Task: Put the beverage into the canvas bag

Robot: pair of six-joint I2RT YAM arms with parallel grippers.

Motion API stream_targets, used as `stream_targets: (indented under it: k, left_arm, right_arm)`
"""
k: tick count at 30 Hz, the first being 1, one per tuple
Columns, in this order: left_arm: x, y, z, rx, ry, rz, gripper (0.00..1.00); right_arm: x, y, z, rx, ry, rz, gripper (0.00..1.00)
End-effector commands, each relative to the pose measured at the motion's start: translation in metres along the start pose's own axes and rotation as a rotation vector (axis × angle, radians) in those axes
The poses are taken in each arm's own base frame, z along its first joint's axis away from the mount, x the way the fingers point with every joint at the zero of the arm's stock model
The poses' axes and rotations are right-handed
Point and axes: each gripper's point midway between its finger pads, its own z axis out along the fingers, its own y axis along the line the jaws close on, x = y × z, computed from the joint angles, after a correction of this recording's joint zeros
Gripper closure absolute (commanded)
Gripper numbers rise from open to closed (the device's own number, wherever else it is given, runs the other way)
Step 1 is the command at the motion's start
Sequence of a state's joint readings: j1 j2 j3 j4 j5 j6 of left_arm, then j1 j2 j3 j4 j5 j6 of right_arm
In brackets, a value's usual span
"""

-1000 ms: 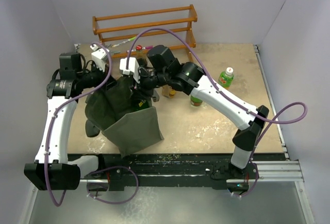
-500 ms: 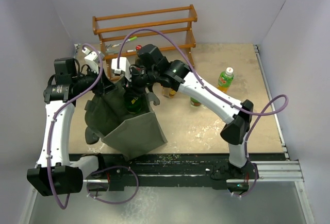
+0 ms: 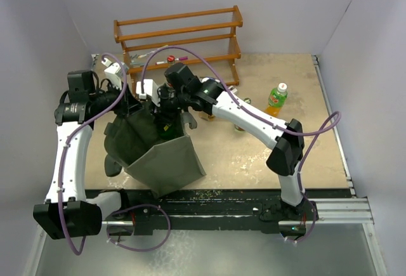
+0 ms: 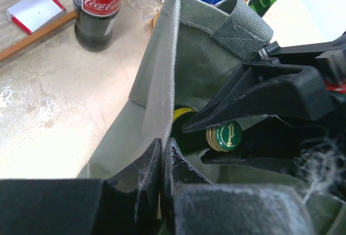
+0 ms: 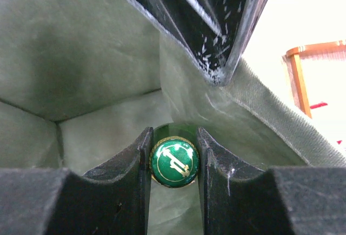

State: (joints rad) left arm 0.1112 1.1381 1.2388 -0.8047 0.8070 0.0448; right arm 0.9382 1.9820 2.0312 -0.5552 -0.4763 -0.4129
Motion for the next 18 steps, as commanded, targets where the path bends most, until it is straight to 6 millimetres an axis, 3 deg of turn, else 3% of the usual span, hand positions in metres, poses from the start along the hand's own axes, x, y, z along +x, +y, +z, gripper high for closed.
stream_targets:
  k: [1, 18]
  left_arm:
    - [-0.013, 0.004, -0.001, -0.016, -0.031, 0.027, 0.91]
    - [-0.011, 0.012, 0.004, -0.028, -0.03, 0.064, 0.88]
  right_arm:
    - [-0.06, -0.029, -0.035, 0.144, -0.181, -0.161, 1.0]
    - [-0.004, -0.042, 0.0, 0.2, -0.113, -0.12, 1.0]
